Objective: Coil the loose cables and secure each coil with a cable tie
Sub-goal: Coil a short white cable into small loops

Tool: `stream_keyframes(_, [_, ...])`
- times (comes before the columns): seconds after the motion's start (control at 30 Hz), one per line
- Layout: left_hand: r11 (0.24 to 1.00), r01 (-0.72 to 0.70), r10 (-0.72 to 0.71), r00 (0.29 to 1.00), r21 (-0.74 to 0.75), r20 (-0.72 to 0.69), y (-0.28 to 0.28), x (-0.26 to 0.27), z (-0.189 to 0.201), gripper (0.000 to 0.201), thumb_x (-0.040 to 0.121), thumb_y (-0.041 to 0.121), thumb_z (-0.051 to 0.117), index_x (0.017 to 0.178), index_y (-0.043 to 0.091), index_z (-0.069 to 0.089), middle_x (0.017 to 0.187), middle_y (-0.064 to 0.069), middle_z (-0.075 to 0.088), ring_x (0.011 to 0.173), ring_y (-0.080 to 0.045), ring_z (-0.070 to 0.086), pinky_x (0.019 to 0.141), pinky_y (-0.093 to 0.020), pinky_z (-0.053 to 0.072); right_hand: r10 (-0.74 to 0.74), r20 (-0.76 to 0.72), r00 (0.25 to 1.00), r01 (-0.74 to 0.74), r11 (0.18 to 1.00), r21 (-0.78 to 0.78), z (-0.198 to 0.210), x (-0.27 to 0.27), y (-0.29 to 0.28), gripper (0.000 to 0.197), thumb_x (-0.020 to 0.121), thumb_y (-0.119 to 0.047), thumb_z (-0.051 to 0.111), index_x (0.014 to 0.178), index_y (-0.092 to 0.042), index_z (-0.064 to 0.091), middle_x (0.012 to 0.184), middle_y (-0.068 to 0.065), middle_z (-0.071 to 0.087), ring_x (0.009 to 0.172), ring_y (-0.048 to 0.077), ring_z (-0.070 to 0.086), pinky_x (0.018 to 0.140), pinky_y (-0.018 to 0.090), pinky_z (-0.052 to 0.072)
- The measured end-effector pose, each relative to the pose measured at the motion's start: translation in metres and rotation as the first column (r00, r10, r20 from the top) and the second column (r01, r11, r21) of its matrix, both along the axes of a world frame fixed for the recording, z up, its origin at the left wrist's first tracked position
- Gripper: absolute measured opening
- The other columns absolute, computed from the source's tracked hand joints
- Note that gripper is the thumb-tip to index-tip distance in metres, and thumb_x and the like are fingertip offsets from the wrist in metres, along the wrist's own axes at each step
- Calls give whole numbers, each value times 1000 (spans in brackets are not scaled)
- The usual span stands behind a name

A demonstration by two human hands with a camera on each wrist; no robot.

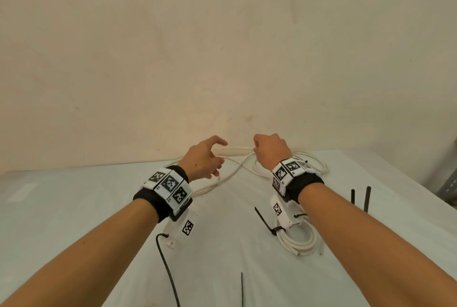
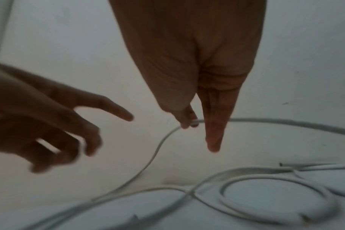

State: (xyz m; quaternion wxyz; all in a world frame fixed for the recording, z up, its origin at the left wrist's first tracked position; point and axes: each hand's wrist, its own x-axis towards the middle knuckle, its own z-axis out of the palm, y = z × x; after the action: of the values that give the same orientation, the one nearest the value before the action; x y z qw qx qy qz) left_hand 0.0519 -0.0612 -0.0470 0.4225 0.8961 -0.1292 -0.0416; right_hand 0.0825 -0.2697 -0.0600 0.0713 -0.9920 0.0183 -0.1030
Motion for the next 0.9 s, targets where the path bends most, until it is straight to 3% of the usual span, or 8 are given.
stream_keyframes(0.13, [999,33,-34,992,14,118,-7,-3,13,52,97,22,65,143,38,47,87,-6,76,76,-20,75,67,-27,62,55,332,942,-166,935,314,27,-29,22,14,102,-24,58,106,-11,61,90,14,70,82,34,61,72,39,52])
stream_keyframes(0.27, [975,-10,44,987,-220,152,-12,-22,28,16,101,33,64,108,20,69,84,-11,75,70,-17,74,71,-36,64,-7,415,910,-305,667,679,55,-62,40,22,95,-38,71,101,-17,67,92,-4,72,83,1,67,77,17,53])
stream_keyframes(0.33, [964,7,46,980,-267,191,-8,-35,29,18,102,33,63,99,18,73,79,-11,76,69,-21,75,76,-38,64,-72,372,925,-299,465,833,69,-68,45,25,92,-36,74,104,-17,64,99,-3,72,88,2,69,86,23,57])
stream_keyframes(0.4, [966,31,23,978,-256,207,0,-50,28,17,101,31,65,97,16,73,78,-11,76,70,-23,75,77,-36,64,-73,274,959,-264,125,957,90,-72,45,30,96,-25,71,116,-9,56,106,6,73,92,13,76,93,41,60])
stream_keyframes(0.47, [976,40,0,982,-213,186,11,-65,25,16,100,30,67,97,15,73,78,-12,76,72,-24,75,75,-32,63,-28,226,974,-227,-114,967,113,-80,43,27,102,-14,62,123,0,52,98,13,72,81,19,77,89,45,63])
stream_keyframes(0.6, [999,51,-52,994,15,97,35,-87,17,14,97,33,71,91,20,74,75,-6,76,69,-19,75,72,-36,64,30,227,973,-223,-118,968,152,-104,40,12,106,-11,53,99,-3,60,71,4,54,54,14,51,73,39,64])
stream_keyframes(0.7, [991,27,-33,999,131,44,46,-102,16,12,99,31,69,97,20,72,77,-5,77,67,-18,75,70,-38,62,1,247,969,-247,-17,969,169,-120,40,19,107,-10,44,103,-6,63,68,1,41,48,11,37,49,26,49])
stream_keyframes(0.9, [954,-191,263,904,-231,337,49,-119,72,34,98,16,65,128,9,52,90,-7,74,76,-21,75,67,-35,61,130,310,942,-335,315,888,180,-161,53,26,107,-19,43,92,-11,63,68,0,38,52,12,32,46,25,35])
